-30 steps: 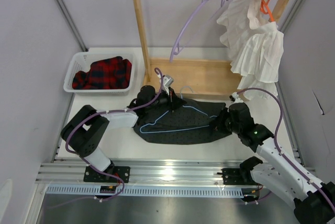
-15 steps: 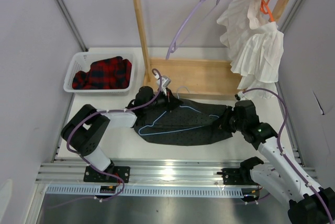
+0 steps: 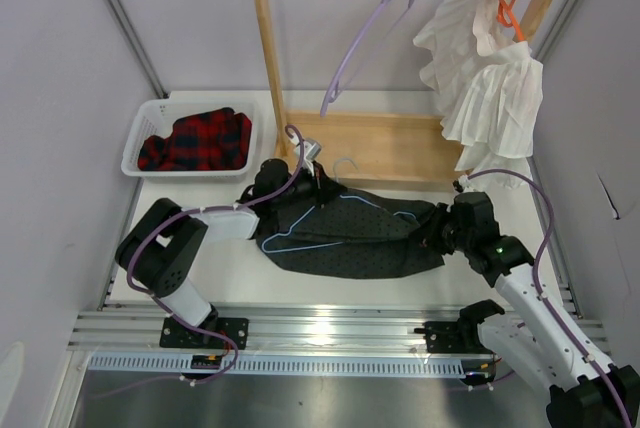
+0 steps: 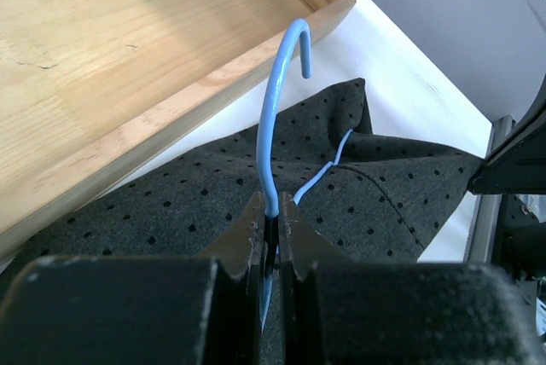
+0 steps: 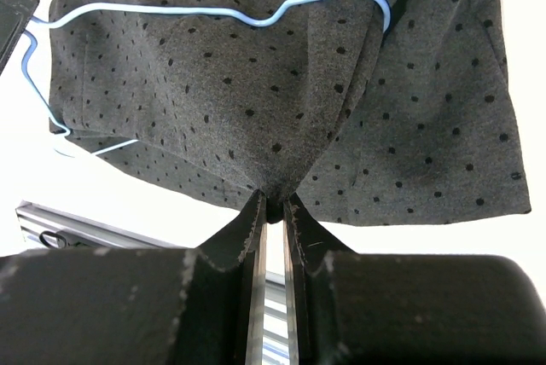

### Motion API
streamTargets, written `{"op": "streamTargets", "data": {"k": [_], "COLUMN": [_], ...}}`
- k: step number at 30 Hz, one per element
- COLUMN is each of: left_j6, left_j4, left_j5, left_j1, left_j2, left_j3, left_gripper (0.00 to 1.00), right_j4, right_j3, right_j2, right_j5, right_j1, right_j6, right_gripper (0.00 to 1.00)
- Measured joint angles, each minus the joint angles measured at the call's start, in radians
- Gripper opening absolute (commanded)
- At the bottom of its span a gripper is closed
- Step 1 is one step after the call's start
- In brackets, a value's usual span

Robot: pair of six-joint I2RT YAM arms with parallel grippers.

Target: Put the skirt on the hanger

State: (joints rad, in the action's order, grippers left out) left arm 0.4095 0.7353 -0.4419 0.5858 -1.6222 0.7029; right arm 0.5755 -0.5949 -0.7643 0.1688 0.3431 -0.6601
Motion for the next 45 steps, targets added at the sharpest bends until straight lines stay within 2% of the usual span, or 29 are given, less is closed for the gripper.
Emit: {"op": "streamTargets", "data": {"k": [12,31,39,45], "left_j6": [-0.055,-0.116,-0.156,-0.179], "left_j4": [-0.093,-0.117,-0.002,0.034], "left_j5": [-0.005,0.026,0.074,0.057], "left_j1": [0.000,0.000,-0.002,-0.032], "left_j2": [0.009,-0.049,-0.098,-0.122], "left_j3": [0.089,0.150,0.150,0.164], "left_gripper": [0.00,0.00,0.00,0.00], "right_j4": [0.020,0.048,0.070,0.109], "right_j3": [0.000,0.000,-0.001,-0.035], "right_j2": [0.011,0.014,0.010,-0.011], "right_j5": [0.016,0.028,0.029,0.019], "right_j1": [-0.022,-0.047,-0.053,-0.071], "right_j6": [0.010,0.037,0.040,0.043], "right_gripper": [0.00,0.00,0.00,0.00]}}
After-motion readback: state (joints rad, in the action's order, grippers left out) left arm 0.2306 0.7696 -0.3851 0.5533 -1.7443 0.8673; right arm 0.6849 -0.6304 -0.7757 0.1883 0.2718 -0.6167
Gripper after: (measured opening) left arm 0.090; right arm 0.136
